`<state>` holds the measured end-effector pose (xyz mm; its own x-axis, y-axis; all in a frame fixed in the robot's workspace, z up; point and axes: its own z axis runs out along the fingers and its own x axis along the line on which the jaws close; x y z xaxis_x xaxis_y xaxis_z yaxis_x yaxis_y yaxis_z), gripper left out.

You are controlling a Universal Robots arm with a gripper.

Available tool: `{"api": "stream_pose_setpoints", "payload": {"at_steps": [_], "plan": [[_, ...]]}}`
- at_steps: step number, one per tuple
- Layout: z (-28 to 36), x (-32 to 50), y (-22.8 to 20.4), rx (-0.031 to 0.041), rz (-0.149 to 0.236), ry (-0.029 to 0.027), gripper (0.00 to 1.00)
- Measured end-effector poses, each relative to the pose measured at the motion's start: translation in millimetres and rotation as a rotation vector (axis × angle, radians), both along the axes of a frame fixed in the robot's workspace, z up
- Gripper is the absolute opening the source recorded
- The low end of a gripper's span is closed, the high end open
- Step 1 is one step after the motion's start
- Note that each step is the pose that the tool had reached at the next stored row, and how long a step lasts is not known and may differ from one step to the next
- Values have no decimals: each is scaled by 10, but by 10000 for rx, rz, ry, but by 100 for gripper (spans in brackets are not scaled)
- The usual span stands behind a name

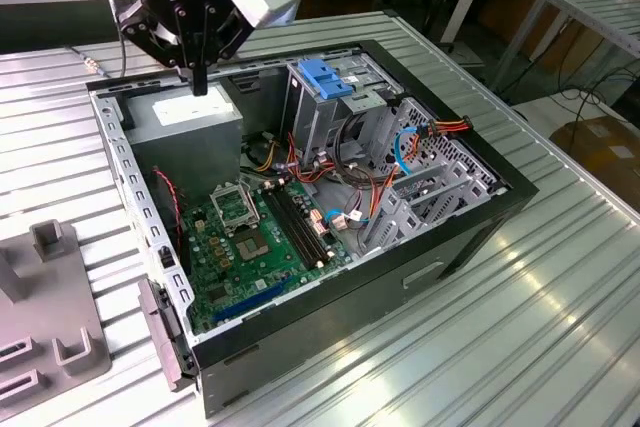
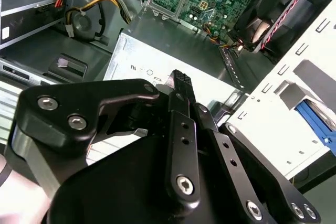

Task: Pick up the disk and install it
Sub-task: 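Reach for the disk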

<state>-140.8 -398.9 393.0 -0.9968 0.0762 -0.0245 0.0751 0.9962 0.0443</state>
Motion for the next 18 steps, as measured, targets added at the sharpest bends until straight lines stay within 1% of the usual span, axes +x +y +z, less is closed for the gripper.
{"api": "stream_pose_setpoints", "payload": {"at_steps": [8, 18], "plan": [[-3, -66, 0, 0, 0, 0, 10], [-7, -171, 0, 1, 0, 0, 10]]}}
